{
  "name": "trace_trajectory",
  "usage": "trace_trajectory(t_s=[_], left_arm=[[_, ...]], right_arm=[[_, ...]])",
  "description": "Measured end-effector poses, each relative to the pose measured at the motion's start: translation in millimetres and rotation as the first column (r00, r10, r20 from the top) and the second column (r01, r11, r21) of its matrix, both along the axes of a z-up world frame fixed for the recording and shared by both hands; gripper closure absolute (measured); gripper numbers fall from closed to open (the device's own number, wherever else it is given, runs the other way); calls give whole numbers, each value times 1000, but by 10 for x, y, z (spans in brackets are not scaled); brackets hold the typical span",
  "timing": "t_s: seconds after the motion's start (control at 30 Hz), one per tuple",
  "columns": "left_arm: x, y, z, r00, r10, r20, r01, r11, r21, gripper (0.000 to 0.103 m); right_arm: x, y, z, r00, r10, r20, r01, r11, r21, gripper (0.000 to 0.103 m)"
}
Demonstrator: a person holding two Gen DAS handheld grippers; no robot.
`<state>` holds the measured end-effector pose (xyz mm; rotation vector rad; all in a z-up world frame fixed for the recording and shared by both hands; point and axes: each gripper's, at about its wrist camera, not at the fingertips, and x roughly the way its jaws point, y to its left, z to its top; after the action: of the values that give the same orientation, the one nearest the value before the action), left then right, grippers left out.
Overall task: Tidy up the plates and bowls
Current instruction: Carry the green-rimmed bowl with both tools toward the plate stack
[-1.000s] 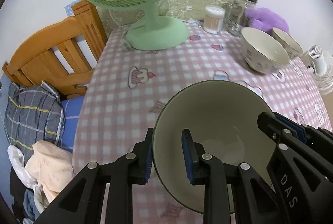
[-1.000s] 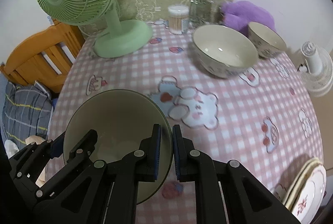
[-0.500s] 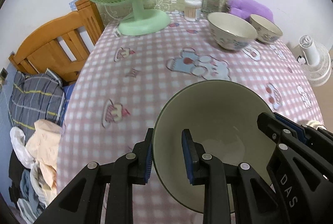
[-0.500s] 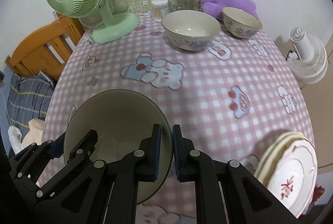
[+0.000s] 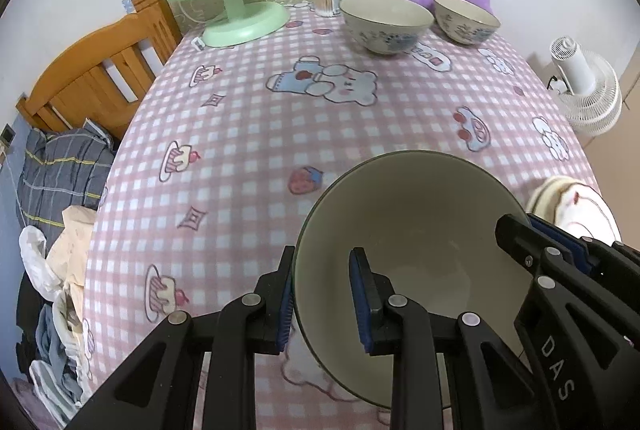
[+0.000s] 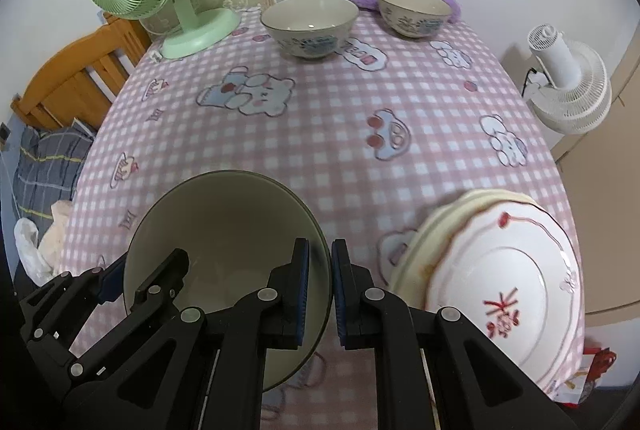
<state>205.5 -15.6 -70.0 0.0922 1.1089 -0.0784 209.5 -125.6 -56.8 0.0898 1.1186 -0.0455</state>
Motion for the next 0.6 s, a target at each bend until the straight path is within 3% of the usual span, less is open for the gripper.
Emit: trace_trajectory(t_s=[0.6], left_arm=[[-251,20,-56,998,49,-38,-49,999,25,79]], right_arm=[[-244,-25,-84,998,48,-39,-47,998,31,89]])
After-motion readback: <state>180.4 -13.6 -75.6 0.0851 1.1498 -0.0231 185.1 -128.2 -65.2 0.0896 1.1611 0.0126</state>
